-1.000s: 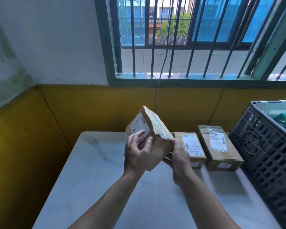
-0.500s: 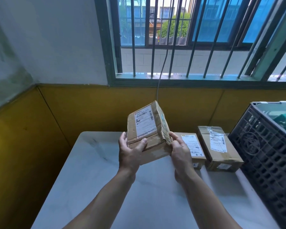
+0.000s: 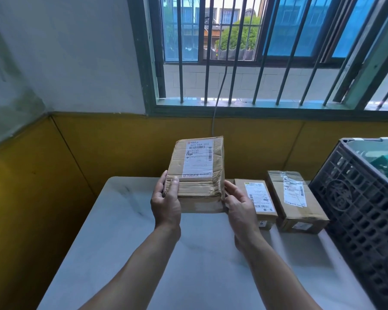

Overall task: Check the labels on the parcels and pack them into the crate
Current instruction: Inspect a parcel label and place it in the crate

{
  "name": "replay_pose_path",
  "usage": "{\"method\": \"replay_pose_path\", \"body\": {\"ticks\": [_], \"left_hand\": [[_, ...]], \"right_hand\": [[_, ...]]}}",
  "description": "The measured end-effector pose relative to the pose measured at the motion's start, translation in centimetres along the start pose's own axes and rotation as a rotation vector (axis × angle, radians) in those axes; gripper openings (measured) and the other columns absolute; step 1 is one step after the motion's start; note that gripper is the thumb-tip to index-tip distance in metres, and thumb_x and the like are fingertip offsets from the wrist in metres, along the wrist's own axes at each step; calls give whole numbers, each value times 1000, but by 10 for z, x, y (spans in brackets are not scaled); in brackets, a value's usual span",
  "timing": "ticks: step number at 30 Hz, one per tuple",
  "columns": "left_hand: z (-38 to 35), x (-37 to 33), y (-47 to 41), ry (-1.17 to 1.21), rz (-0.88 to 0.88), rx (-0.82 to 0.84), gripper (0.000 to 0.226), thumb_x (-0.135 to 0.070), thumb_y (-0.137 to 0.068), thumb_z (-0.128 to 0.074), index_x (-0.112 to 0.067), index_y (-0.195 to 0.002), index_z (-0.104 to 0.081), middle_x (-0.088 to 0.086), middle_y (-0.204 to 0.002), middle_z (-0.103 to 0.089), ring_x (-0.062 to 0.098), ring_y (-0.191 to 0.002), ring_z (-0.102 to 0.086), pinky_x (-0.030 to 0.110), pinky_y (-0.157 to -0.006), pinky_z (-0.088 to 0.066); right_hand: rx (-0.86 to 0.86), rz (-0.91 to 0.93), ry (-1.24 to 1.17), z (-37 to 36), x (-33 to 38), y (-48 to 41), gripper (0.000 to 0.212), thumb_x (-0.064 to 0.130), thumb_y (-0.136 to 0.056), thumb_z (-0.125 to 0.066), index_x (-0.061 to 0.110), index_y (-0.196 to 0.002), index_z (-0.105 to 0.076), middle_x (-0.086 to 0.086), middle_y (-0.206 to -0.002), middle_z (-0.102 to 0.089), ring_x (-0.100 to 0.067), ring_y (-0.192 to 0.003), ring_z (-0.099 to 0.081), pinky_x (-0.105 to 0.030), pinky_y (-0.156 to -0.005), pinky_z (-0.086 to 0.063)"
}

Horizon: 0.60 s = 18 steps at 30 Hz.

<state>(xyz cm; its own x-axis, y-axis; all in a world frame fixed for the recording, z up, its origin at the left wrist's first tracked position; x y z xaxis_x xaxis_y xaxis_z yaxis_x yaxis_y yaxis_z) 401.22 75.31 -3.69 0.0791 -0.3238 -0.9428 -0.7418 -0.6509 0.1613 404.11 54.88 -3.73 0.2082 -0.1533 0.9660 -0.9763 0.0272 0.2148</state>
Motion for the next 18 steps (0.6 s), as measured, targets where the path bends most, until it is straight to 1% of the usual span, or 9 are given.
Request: {"method": "replay_pose_path", "body": {"ticks": [2, 3, 5, 7, 10, 12, 15, 16, 18], "left_hand": [[5, -4, -6, 20, -14, -69, 22, -25, -100, -63, -31, -119, -70, -2, -117, -72, 16, -103, -68, 16, -67, -57], [7, -6, -8, 27, -18, -92, 16, -23, -99, -64, -31, -109, -73, -3, -111, -73, 15, -99, -69, 16, -64, -57], [7, -10, -15, 20, -24, -99, 14, -19, -96, -66, -30, -96, -75, -5, -102, -75, 20, -98, -70, 25, -70, -59], [5, -13, -20, 7, -16, -71, 14, -16, -95, -68, -27, -94, -77, -3, -99, -76, 23, -100, -71, 34, -80, -61], [6, -15, -27, -4, 24, -4, 13, -14, -93, -68, -22, -93, -79, -1, -97, -78, 22, -95, -71, 33, -78, -60], [2, -17, -28, -24, 40, 74, 14, -12, -94, -67, -18, -97, -79, 7, -105, -78, 25, -97, -71, 39, -87, -57], [-10, -22, -23, -45, 38, 195, 16, -9, -93, -66, -11, -104, -78, 18, -113, -76, 28, -98, -70, 43, -93, -54], [-13, -23, -22, -55, 38, 223, 18, -11, -91, -67, -9, -105, -77, 20, -115, -75, 29, -98, -69, 45, -95, -54], [-19, -23, -18, -60, 37, 251, 19, -12, -91, -67, -10, -107, -76, 22, -118, -73, 30, -100, -68, 49, -99, -52]], "right_hand": [[3, 25, 71, 2, 2, 1, 33, 5, -100, -50, 28, -112, -71, 10, -107, -76, -5, -101, -70, -17, -74, -56], [0, 30, 102, 4, 3, 1, 36, 3, -100, -47, 28, -107, -71, 13, -107, -75, -1, -101, -68, -14, -73, -52], [-9, 35, 148, 7, 4, 0, 36, 3, -99, -47, 28, -106, -71, 12, -109, -73, -2, -105, -65, -17, -80, -50], [-32, 59, 158, 13, 10, -4, 30, 5, -99, -51, 27, -107, -69, 10, -111, -71, -5, -106, -65, -20, -84, -51], [-110, 118, 105, 29, 27, -11, 19, 17, -100, -58, 25, -116, -65, 4, -117, -69, -11, -108, -64, -27, -91, -51], [-139, 166, 96, 39, 40, -16, 28, 30, -101, -59, 23, -129, -60, 4, -127, -64, -9, -112, -59, -21, -91, -44], [-111, 186, 108, 49, 53, -25, 53, 43, -101, -55, 20, -147, -48, 6, -138, -55, -9, -124, -51, -22, -98, -36], [-91, 179, 120, 51, 55, -27, 54, 46, -100, -53, 21, -148, -47, 7, -137, -55, -9, -124, -51, -22, -97, -36], [-26, 150, 104, 52, 55, -30, 46, 50, -100, -52, 26, -139, -54, 12, -127, -63, -5, -116, -58, -21, -90, -40]]}}
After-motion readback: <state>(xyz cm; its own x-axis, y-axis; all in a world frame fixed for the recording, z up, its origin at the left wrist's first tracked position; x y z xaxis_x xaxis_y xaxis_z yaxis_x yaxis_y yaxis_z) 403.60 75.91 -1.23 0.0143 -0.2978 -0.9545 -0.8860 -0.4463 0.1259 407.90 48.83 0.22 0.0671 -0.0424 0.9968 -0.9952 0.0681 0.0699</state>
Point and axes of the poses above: each hand's wrist, its own y-axis away from the middle knuckle, its own z-axis out of the back of the hand, x = y × z, the point moved 9 cm from there along -y, towards the middle knuckle
